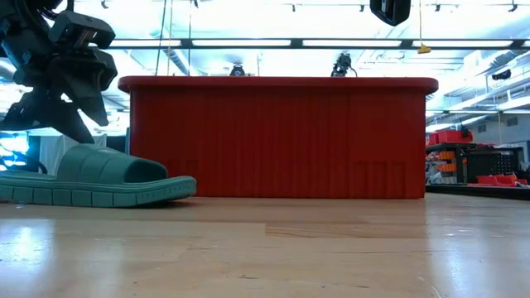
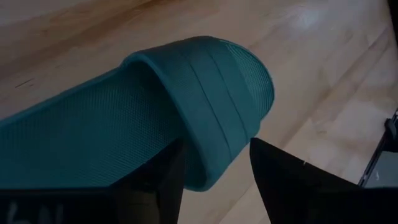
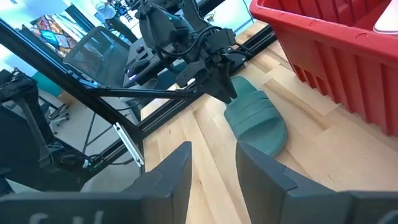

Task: Pick and place slides into bin
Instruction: Put the green slide into the red bin

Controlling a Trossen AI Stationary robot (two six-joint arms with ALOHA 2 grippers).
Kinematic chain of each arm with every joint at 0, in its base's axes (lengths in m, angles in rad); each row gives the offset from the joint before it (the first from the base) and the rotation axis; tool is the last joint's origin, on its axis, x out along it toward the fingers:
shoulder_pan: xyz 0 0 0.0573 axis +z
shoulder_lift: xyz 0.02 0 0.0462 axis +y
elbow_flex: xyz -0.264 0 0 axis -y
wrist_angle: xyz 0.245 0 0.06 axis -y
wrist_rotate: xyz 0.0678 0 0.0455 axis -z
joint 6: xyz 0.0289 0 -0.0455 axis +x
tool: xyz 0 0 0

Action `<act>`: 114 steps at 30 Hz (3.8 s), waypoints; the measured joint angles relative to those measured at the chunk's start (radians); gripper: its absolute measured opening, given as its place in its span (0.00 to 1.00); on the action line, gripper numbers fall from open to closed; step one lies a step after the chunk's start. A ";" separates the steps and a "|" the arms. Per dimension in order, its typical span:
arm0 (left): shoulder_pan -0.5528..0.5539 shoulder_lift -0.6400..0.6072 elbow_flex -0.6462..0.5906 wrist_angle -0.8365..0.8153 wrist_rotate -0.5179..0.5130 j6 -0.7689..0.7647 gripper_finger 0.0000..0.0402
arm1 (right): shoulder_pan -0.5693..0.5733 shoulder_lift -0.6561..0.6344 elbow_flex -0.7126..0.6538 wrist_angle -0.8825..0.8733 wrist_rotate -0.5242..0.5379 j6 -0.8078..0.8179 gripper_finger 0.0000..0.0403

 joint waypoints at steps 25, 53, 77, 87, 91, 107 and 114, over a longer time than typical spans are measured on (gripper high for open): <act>0.056 0.011 -0.063 0.129 -0.018 -0.011 0.44 | 0.000 0.000 0.000 -0.007 0.000 -0.023 0.32; 0.086 0.280 -0.048 0.485 0.047 -0.001 0.04 | 0.034 0.000 0.000 -0.008 0.001 0.022 0.32; 0.356 0.281 0.896 0.282 0.027 0.908 0.03 | 0.171 0.000 0.000 -0.089 0.108 0.073 0.32; 0.640 0.315 0.721 0.220 0.197 0.732 0.03 | 0.172 0.000 0.000 -0.091 0.164 0.072 0.32; 0.702 0.352 0.614 0.299 0.235 0.680 0.04 | 0.172 0.000 0.000 -0.099 0.172 0.073 0.32; 0.818 0.553 0.285 0.690 0.308 0.424 0.04 | 0.172 0.000 0.000 -0.120 0.210 0.074 0.32; 0.818 0.637 0.285 0.685 0.350 0.417 0.05 | 0.171 0.000 0.000 -0.138 0.216 0.074 0.32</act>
